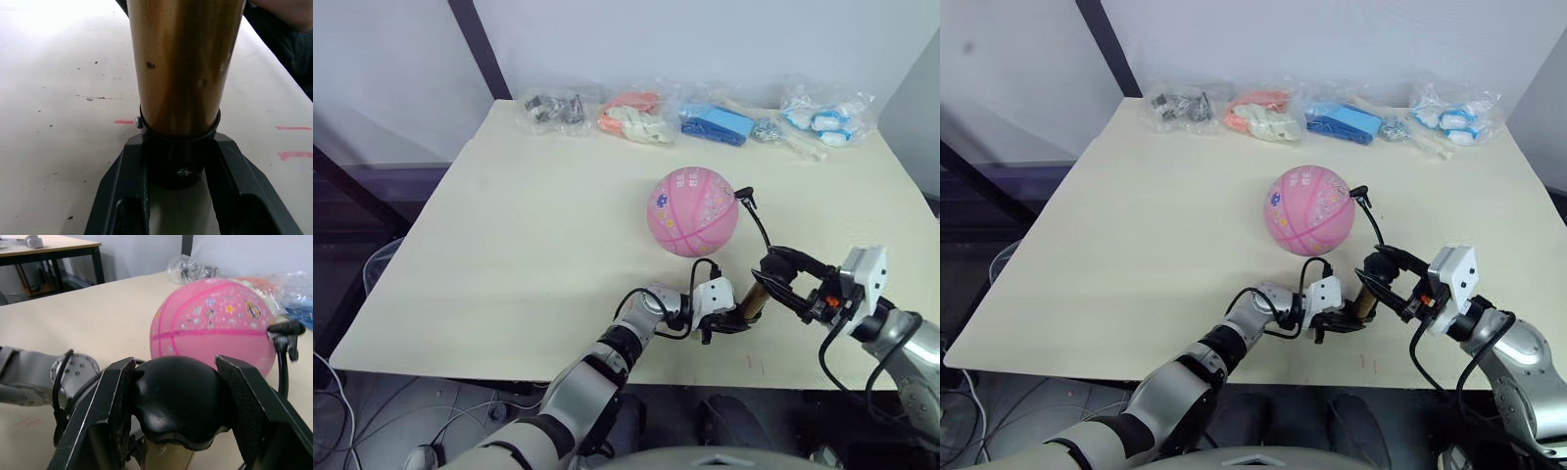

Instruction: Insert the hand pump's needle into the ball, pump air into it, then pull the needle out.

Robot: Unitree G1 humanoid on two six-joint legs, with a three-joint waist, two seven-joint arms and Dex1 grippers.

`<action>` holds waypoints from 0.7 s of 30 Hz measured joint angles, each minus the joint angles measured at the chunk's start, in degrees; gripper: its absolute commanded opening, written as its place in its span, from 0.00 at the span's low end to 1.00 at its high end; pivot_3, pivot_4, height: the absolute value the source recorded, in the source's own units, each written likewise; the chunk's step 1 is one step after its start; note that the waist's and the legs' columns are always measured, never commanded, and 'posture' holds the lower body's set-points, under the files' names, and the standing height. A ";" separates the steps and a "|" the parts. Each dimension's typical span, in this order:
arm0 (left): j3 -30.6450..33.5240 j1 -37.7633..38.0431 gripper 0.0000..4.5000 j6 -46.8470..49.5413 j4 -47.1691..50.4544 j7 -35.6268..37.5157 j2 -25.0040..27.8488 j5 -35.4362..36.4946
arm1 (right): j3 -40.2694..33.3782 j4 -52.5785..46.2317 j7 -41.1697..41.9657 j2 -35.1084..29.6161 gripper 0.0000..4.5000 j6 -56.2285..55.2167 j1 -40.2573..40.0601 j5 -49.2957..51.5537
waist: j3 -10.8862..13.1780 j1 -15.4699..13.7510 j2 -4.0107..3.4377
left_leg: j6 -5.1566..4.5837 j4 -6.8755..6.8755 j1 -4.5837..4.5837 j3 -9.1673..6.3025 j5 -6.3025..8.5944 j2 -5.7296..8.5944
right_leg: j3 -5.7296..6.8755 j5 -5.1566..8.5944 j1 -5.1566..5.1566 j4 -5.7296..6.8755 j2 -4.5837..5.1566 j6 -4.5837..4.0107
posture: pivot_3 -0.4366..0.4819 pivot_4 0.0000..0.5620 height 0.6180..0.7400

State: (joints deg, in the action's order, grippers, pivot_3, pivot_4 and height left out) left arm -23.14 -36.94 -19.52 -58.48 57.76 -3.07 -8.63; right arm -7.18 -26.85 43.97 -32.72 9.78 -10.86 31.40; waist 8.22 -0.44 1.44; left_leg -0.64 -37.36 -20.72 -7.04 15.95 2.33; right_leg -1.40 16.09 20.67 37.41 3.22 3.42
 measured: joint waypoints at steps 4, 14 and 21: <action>0.00 0.07 0.24 -0.04 0.00 -0.10 0.00 -0.13 | 1.19 1.08 1.36 0.67 0.47 -5.97 -1.29 -2.53 | -0.07 0.00 0.07 | 0.00 0.00 0.00 -0.02 0.00 0.00 | 0.01 0.01 -0.01 -0.01 -0.01 0.00 | 0.48 0.27 1.00; -0.03 0.03 0.24 -1.39 -0.17 -0.79 -0.04 -0.25 | -2.26 -1.37 1.75 -3.62 0.47 -0.60 0.02 2.02 | 0.12 -0.03 -0.13 | 0.00 -0.01 -0.08 -0.02 0.00 0.00 | 0.00 0.00 0.02 -0.01 0.01 -0.01 | 0.48 0.27 1.00; -0.04 -0.17 0.24 -1.61 -0.21 -0.81 -0.23 -0.26 | -8.40 -4.56 1.69 -10.09 0.47 9.01 5.55 12.54 | 0.37 -0.22 -0.34 | 0.00 -0.01 -0.16 -0.03 0.00 0.02 | 0.01 -0.01 0.07 -0.02 0.04 -0.01 | 0.48 0.27 1.00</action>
State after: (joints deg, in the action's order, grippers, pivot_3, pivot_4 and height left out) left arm -23.17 -37.11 -21.13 -58.68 56.95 -3.30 -8.89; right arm -15.58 -31.41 45.66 -42.81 18.79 -5.31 43.94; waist 8.58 -0.66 1.10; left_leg -0.64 -37.37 -20.89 -7.06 15.95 2.35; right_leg -1.39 16.08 20.73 37.38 3.26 3.41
